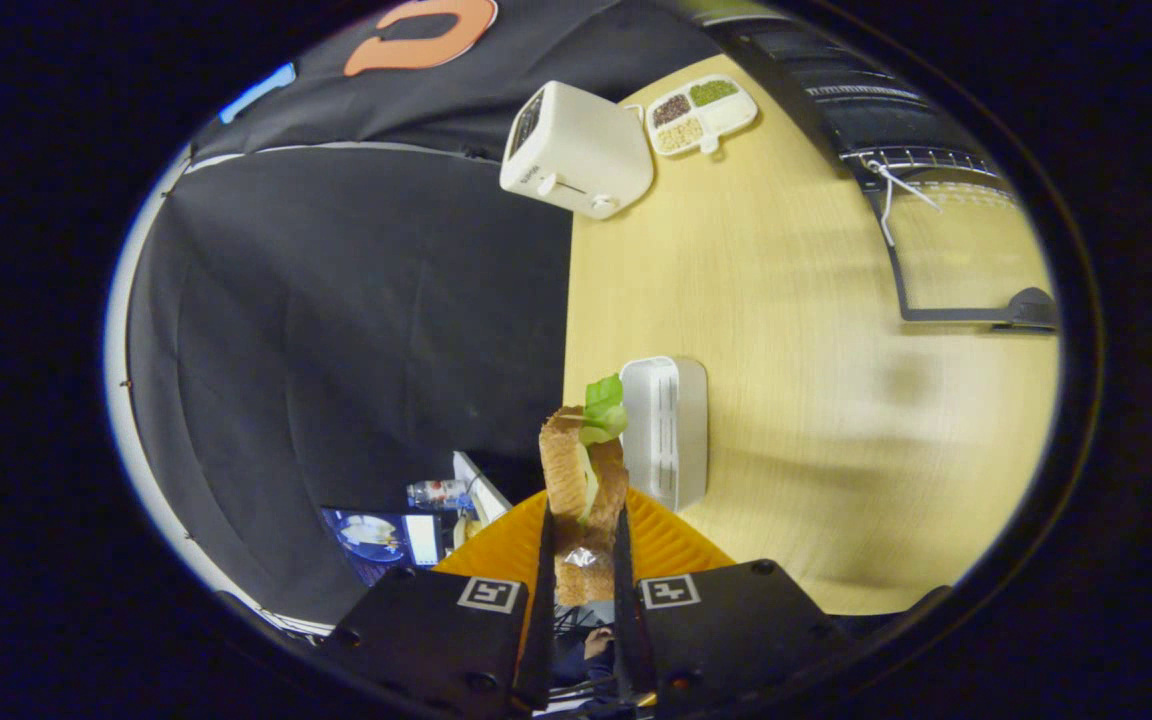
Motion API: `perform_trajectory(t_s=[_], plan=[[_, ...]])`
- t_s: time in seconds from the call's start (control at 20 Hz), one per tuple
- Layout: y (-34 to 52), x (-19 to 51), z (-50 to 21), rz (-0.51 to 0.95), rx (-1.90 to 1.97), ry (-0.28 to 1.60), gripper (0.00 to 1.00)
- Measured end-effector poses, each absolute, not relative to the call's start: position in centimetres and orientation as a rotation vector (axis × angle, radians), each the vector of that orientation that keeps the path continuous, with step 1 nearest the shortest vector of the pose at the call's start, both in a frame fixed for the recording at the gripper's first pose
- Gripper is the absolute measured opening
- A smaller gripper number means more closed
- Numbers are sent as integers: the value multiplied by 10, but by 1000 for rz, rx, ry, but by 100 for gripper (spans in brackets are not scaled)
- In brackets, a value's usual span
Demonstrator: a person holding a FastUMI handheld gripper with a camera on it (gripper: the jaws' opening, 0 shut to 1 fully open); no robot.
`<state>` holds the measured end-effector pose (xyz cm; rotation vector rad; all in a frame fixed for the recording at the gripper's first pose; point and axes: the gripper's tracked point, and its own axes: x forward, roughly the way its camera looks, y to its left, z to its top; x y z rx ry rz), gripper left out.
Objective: Open the toaster oven, put the food inside, and close the toaster oven door.
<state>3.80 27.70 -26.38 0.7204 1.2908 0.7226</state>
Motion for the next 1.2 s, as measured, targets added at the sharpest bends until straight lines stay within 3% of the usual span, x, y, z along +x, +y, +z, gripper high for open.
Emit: perform_trajectory(t_s=[0.2,0.45,0.8,1.2], plan=[[240,45,-230,712,791,1193,30],[154,67,-214,586,927,1045,30],[27,96,-234,325,1099,797,30],[-3,202,-275,181,1335,523,30]])
